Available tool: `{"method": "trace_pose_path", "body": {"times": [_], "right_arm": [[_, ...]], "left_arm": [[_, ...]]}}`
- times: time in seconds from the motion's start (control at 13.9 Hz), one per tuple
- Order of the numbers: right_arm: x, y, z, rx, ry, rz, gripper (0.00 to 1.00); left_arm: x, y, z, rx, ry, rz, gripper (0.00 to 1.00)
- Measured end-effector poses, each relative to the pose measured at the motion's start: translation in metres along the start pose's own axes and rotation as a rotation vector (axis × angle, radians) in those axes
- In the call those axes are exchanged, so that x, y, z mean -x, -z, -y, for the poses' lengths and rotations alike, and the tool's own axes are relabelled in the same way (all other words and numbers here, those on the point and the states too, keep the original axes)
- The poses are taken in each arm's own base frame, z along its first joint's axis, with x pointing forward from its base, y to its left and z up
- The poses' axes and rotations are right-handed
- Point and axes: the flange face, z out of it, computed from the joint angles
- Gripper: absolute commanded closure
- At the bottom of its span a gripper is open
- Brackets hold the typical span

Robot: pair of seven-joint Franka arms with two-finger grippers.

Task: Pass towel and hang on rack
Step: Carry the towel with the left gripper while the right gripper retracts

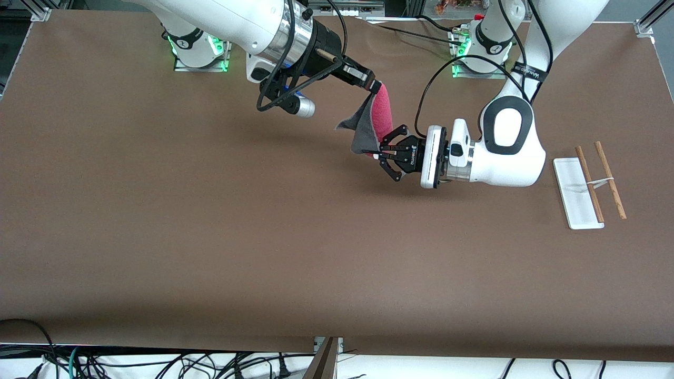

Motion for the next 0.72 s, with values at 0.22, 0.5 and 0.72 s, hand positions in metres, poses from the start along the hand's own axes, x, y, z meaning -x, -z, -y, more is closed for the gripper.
{"method": "trace_pose_path", "body": {"times": [0.22, 0.5, 0.72], "right_arm": [[0.0, 0.0, 0.0, 0.0, -0.001, 0.0, 0.55], [-0.007, 0.004, 0.0, -0.006, -0.009, -0.006, 0.0], [-0.015, 0.01, 0.0, -0.012, -0.018, -0.014, 0.0]], "left_arm": [[0.001, 0.01, 0.001, 0.011, 0.004, -0.011, 1.0], [0.003, 0.037, 0.001, 0.037, 0.011, -0.041, 1.0], [0.006, 0.056, 0.003, 0.044, 0.009, -0.038, 1.0]]}}
